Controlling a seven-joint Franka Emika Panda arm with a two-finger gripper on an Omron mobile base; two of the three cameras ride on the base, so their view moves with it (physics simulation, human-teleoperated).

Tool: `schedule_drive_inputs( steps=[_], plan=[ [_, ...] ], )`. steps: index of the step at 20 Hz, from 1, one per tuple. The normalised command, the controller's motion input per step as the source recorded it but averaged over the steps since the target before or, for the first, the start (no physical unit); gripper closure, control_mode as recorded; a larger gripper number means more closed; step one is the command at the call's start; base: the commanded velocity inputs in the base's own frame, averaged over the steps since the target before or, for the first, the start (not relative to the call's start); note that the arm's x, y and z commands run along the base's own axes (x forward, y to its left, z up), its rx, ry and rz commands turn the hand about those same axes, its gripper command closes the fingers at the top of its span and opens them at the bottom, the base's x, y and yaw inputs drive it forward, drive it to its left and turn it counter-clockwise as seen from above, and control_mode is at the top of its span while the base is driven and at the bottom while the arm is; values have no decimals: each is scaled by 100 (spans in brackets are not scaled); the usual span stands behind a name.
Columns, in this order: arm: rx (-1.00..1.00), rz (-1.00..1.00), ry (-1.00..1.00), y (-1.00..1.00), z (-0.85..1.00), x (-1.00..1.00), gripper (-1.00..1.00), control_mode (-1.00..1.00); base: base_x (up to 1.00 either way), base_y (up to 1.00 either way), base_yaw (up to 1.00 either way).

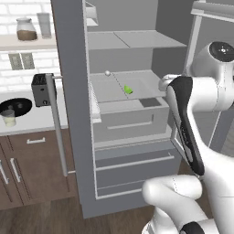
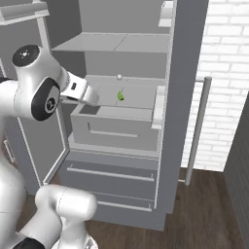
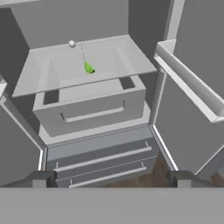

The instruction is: Grab a lemon wedge from the fridge and one ice cube from the ice bowl, and put them in the glass of lemonade.

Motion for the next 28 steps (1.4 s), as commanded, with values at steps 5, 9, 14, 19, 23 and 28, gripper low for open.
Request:
schedule_drive_inputs(
  steps=[5,9,14,19,23,28],
  plan=[
    [0,0,2,0,-3,-63,-100,-100,0,0,0],
    [0,2,8,1,-4,-56,-100,-100,0,0,0],
    [0,4,2,6,-14,-27,-100,-100,0,0,0],
    [2,1,0,0,-22,-13,-100,-100,0,0,0],
    [3,0,0,0,-16,-27,-100,-100,0,0,0],
    [0,0,0,0,0,-29,-100,-100,0,0,0]
  ],
)
